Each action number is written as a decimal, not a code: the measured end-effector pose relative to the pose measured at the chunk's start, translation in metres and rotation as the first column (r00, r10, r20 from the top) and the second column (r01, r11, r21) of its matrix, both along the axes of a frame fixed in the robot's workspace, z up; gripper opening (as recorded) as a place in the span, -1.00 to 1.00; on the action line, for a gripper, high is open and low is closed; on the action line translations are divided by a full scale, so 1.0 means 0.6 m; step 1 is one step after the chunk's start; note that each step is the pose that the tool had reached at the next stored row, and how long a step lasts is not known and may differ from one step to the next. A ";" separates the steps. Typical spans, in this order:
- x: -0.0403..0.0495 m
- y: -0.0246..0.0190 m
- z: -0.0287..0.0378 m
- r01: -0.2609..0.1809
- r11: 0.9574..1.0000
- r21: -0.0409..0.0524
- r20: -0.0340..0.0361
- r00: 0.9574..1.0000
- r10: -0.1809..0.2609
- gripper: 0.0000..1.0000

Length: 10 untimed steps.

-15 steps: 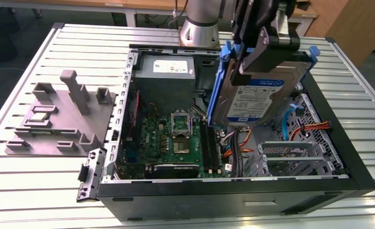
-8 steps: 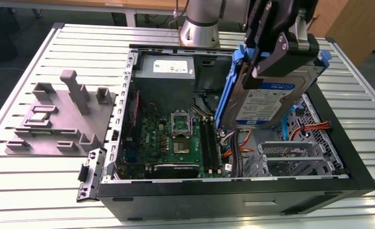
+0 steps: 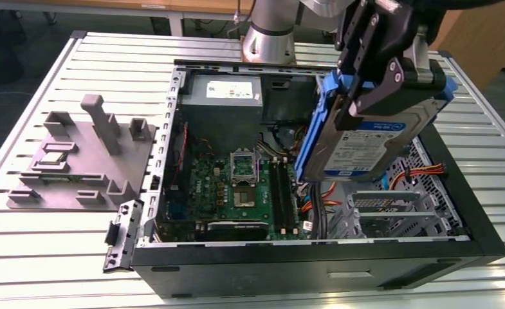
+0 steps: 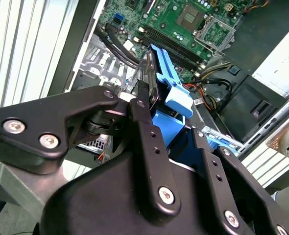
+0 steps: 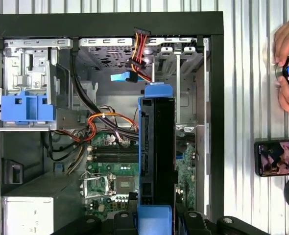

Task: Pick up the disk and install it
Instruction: 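Insert the disk into the insertion slot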

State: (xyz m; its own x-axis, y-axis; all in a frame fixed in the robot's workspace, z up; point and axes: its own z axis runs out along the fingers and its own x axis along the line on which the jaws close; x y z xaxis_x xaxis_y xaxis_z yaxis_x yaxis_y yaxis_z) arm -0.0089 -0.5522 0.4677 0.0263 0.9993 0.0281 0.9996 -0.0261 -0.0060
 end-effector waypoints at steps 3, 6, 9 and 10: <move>0.006 -0.0048 -0.002 0.000 1.000 0.000 0.000 1.000 0.000 -0.27; 0.014 -0.0070 -0.004 -0.001 1.000 0.000 -0.001 1.000 0.001 -0.27; 0.026 -0.0082 -0.005 -0.001 1.000 0.000 -0.001 1.000 0.001 -0.27; 0.031 -0.0085 -0.005 -0.001 1.000 0.000 -0.002 1.000 0.001 -0.27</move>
State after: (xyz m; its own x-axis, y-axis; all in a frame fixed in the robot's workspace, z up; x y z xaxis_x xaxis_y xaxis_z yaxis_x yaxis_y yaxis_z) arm 0.0096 -0.5573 0.4646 0.0253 0.9993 0.0277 0.9997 -0.0251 -0.0076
